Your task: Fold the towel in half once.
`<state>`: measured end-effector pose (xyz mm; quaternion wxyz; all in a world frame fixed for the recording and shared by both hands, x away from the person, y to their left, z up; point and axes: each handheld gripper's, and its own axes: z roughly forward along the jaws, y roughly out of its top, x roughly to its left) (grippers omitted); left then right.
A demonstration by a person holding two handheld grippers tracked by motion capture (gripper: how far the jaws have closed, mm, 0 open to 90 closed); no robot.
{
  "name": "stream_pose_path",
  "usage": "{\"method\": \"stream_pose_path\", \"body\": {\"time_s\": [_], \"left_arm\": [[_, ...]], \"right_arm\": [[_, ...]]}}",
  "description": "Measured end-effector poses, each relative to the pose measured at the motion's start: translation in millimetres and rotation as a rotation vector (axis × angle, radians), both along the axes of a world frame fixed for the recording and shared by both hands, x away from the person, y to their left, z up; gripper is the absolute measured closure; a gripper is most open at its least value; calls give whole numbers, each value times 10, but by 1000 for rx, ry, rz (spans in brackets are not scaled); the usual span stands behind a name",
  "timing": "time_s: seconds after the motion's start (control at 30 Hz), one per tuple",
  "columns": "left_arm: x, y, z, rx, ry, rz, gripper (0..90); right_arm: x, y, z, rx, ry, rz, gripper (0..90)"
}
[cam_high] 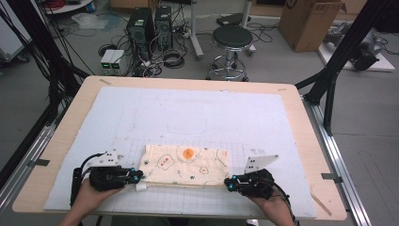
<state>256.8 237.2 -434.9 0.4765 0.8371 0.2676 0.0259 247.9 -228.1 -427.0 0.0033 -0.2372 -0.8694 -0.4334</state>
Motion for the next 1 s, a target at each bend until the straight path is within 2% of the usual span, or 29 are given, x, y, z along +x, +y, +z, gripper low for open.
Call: {"method": "stream_pose_path", "body": {"time_s": [0.1, 0.23, 0.33, 0.63, 0.73, 0.87, 1.0], "left_arm": [[1, 13, 13, -22, 1, -8, 768], [-9, 40, 62, -63, -28, -3, 688], [-10, 28, 93, -67, -46, 4, 659], [29, -83, 146, -89, -50, 46, 600], [77, -154, 168, -82, -61, 51, 586], [139, -237, 201, -82, -64, 59, 588], [199, -301, 234, -88, -75, 81, 638]], "right_arm": [[2, -3, -24, 2, 27, -1, 738], [5, -48, 32, 76, 14, -1, 649], [10, -65, 77, 111, -2, -25, 599], [123, -27, 143, 106, -21, -76, 511], [188, 1, 178, 108, -27, -97, 475], [271, 56, 219, 97, -44, -113, 462], [360, 147, 265, 91, -51, -124, 474]]}}
